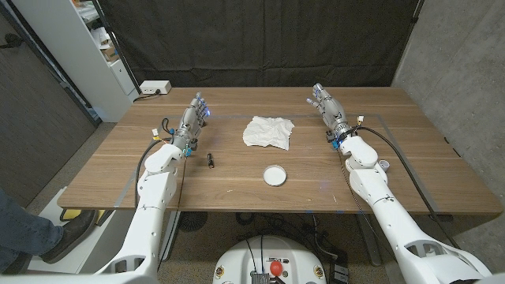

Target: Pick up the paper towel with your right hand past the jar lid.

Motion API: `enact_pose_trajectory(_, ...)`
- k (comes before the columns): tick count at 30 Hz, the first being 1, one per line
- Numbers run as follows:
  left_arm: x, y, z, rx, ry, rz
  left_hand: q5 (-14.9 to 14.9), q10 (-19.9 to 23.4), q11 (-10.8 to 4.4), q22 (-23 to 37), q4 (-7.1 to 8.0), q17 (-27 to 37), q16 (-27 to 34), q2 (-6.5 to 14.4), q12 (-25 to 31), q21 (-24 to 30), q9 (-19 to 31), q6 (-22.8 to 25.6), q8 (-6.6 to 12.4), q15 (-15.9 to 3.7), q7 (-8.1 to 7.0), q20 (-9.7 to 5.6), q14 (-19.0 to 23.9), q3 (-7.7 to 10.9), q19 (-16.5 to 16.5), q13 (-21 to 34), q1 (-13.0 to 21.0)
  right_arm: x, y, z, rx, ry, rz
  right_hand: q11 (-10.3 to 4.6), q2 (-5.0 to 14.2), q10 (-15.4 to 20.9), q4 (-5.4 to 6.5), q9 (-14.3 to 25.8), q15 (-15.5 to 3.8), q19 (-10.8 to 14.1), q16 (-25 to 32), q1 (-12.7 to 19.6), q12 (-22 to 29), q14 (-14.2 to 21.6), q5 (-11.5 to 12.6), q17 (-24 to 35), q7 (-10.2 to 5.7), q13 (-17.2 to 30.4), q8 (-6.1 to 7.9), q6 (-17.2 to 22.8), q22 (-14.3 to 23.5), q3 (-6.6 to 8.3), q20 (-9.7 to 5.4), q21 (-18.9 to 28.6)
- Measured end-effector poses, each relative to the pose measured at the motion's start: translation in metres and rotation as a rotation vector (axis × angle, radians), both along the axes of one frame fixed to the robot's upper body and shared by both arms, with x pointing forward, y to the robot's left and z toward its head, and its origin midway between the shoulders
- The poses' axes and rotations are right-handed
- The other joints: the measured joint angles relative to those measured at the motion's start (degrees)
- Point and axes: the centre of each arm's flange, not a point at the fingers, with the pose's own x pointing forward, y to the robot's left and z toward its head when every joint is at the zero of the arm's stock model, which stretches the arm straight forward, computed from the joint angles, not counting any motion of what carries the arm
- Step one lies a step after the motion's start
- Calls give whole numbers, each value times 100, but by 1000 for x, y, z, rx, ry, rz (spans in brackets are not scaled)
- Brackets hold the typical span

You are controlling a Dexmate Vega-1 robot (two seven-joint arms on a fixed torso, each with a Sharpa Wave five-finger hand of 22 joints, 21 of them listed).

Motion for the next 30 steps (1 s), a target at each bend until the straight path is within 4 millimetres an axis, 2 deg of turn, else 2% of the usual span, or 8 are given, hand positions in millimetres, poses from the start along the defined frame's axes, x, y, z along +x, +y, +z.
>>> enact_pose_trajectory(6,-1,0,0,1,-2,-2,0,0,0,0,0,0,0,0,0,0,0,31,0,0,13,0,0,0,0,0,0,-2,2,1,-9,-16,5,1,29,44,-41,0,31,20,0,28,0,31,0,-26,0,0,0,0,0,7,20,-22)
enact_pose_trajectory(15,-1,-1,0,1,-2,-6,-21,0,0,0,-25,0,0,0,0,-43,0,31,0,0,13,-1,0,-25,0,-27,0,-6,7,4,-29,-40,16,10,30,71,-43,1,31,50,-1,88,0,30,-1,-28,-32,-1,0,32,0,10,-10,-57)
enact_pose_trajectory(30,-1,-6,0,-2,-4,-19,-42,1,0,0,-24,-1,0,23,23,-87,0,114,0,0,34,29,0,-25,-30,-26,22,-11,14,12,-90,-87,2,41,60,102,-57,-3,31,81,-1,118,-45,30,-1,-27,-33,-2,22,31,0,25,22,-106)
